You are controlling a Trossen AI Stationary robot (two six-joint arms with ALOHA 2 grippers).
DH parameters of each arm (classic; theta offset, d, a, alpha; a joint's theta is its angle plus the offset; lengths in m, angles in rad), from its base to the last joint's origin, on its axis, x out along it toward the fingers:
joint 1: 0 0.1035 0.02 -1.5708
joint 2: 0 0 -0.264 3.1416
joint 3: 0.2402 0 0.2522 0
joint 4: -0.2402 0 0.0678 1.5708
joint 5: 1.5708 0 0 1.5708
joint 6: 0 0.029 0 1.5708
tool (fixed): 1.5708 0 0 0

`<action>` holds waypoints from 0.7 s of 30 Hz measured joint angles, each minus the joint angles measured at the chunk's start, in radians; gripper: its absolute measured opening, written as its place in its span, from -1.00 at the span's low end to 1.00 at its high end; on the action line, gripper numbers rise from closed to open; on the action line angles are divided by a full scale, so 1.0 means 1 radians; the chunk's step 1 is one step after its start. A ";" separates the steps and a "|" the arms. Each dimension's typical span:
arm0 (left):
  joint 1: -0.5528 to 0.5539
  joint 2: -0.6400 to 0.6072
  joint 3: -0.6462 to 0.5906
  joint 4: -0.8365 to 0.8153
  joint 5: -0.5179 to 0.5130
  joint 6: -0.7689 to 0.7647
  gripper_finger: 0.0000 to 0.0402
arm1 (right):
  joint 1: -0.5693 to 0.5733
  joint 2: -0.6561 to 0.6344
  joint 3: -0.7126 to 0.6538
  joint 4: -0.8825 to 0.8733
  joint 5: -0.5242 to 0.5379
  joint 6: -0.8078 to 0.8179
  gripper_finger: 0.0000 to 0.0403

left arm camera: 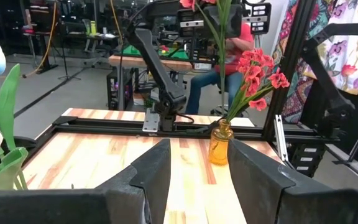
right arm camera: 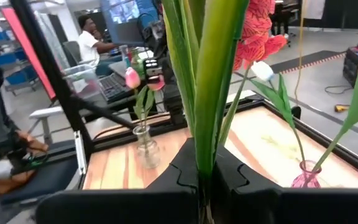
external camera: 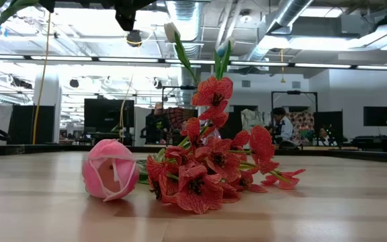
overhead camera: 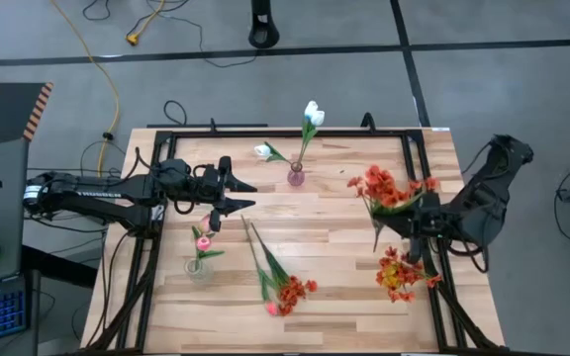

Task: Sort flowers into vase by color
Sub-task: Put left orange flower bouquet into the yellow vase

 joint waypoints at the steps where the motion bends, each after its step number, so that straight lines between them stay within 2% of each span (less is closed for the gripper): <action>1: 0.000 0.000 0.000 0.000 0.000 0.000 -0.28 | 0.021 -0.006 0.000 -0.010 0.014 -0.001 -0.82; 11: 0.000 0.000 0.000 0.000 -0.014 -0.001 -0.28 | 0.250 -0.067 0.000 -0.162 0.173 -0.001 -0.82; 15: 0.000 0.000 0.000 0.000 -0.048 -0.001 -0.28 | 0.335 -0.086 0.000 -0.231 0.181 0.014 -0.82; 21: 0.000 0.000 0.000 0.000 -0.091 -0.004 -0.28 | 0.432 -0.091 0.000 -0.377 0.182 0.152 -0.82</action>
